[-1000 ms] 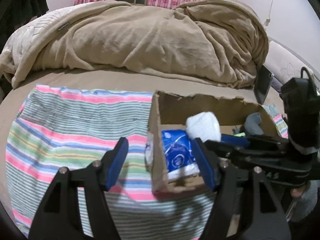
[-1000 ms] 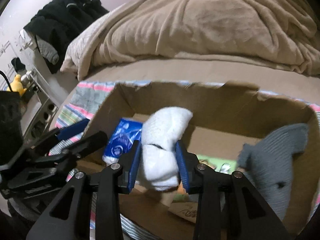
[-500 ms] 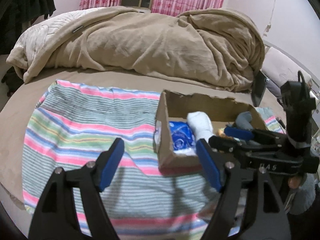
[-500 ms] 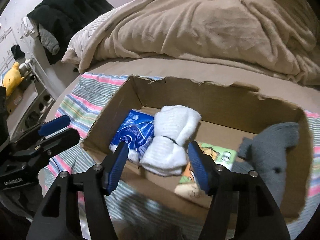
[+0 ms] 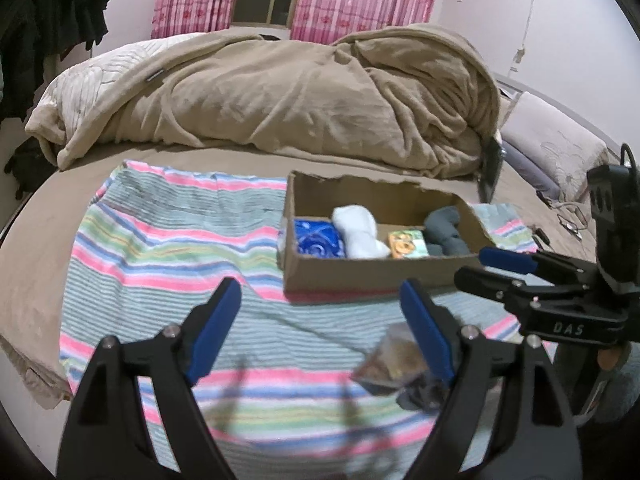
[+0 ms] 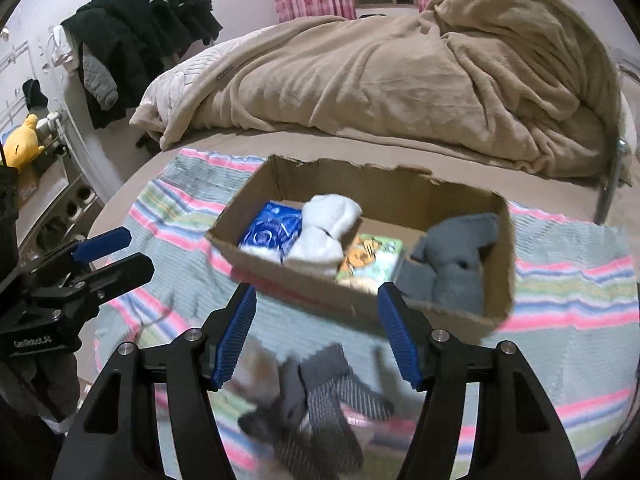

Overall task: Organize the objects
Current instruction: 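Grasp the clear snack bag with the left gripper while the right grasps the polka-dot socks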

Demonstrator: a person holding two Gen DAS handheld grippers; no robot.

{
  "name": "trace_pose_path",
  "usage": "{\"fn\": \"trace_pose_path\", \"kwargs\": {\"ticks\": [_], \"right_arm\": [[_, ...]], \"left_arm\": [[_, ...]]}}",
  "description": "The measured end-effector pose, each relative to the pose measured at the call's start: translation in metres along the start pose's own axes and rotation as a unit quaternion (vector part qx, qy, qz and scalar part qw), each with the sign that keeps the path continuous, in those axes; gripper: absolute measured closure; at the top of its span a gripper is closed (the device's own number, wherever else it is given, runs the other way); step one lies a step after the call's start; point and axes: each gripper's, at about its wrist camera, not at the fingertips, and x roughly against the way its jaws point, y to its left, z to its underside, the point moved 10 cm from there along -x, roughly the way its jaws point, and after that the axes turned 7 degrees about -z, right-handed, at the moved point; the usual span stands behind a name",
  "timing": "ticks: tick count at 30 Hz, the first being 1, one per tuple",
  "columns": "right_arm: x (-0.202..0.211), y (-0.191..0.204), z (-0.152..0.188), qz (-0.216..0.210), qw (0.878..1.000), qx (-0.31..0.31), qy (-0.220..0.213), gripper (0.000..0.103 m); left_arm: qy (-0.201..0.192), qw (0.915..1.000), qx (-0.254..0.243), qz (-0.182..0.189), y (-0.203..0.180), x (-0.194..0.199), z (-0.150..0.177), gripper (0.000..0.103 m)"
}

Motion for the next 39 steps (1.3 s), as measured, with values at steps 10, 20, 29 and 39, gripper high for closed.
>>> {"fn": "trace_pose_path", "kwargs": {"ticks": [10,20,29,39], "right_arm": [[0.031,0.012,0.030,-0.001,1.000,-0.003,-0.005,0.037],[0.027,0.018,0.049,-0.002,1.000,0.002,0.006,0.037],[-0.011,0.015,0.069,0.002,0.999,0.013,0.046,0.037],[-0.041,0.010,0.073,0.006,0.997,0.025,0.074,0.037]], "left_arm": [[0.000,0.9998,0.013,0.015,-0.016,0.025,0.020,0.020],[0.019,0.9997,0.013,0.011,-0.018,0.018,0.044,0.020],[0.045,0.9987,0.023,0.005,-0.006,0.003,0.066,0.020],[0.065,0.9978,0.015,0.001,-0.008,-0.015,0.075,0.020]]}}
